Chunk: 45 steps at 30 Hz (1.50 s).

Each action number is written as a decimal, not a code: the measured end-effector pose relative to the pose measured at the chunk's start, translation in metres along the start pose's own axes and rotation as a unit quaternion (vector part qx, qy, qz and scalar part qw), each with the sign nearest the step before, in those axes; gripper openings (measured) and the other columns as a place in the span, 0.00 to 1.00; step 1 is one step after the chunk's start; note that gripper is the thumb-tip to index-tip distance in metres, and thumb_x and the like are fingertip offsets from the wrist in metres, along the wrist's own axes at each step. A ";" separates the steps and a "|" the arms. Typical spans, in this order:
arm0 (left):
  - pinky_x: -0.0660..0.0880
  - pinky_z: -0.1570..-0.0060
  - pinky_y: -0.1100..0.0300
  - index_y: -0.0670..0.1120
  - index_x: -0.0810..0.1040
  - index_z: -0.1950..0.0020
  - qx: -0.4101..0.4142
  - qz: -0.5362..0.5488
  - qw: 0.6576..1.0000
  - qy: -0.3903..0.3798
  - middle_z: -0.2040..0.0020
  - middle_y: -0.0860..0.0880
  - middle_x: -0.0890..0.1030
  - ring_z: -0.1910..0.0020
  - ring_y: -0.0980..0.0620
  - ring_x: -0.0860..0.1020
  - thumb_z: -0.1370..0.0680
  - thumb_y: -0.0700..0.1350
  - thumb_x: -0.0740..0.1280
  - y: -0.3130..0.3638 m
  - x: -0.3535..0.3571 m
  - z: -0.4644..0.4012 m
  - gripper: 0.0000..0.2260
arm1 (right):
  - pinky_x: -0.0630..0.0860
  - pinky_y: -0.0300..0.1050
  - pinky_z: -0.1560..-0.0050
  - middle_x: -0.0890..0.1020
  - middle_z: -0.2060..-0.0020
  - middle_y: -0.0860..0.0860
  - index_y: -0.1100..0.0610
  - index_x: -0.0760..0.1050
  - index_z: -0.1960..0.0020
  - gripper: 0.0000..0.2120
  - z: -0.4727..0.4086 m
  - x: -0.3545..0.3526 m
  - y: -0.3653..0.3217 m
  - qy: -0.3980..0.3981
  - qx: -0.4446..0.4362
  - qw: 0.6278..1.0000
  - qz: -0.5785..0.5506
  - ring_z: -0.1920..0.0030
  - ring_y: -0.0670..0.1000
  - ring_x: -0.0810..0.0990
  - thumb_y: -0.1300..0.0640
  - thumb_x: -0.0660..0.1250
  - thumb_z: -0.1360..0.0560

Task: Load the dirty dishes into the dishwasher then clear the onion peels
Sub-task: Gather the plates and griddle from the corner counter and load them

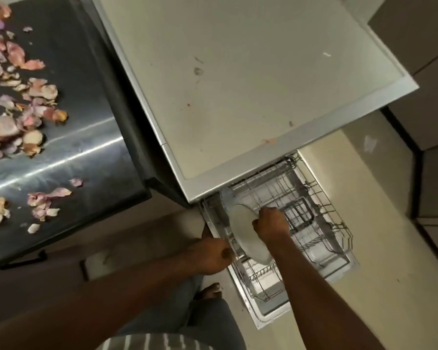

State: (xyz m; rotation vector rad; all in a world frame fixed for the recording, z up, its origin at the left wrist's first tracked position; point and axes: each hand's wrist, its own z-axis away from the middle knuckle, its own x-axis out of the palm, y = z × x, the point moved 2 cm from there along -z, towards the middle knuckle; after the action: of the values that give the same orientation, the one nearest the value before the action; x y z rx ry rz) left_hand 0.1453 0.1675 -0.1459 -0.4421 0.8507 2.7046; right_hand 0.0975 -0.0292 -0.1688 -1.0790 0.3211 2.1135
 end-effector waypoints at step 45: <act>0.75 0.37 0.50 0.47 0.75 0.31 0.092 -0.178 0.977 0.074 0.35 0.48 0.80 0.37 0.47 0.78 0.15 0.51 0.62 0.028 -0.026 0.020 0.15 | 0.65 0.55 0.24 0.58 0.21 0.68 0.67 0.50 0.18 0.34 -0.113 0.116 -0.008 -0.180 0.029 0.973 -0.140 0.22 0.68 0.61 0.60 0.62 0.18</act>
State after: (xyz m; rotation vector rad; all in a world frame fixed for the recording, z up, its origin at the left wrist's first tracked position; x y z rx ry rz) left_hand 0.1550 0.1533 -0.1066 -0.6871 0.9478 2.2656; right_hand 0.1263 -0.0238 -0.3278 -0.6455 0.0506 1.9794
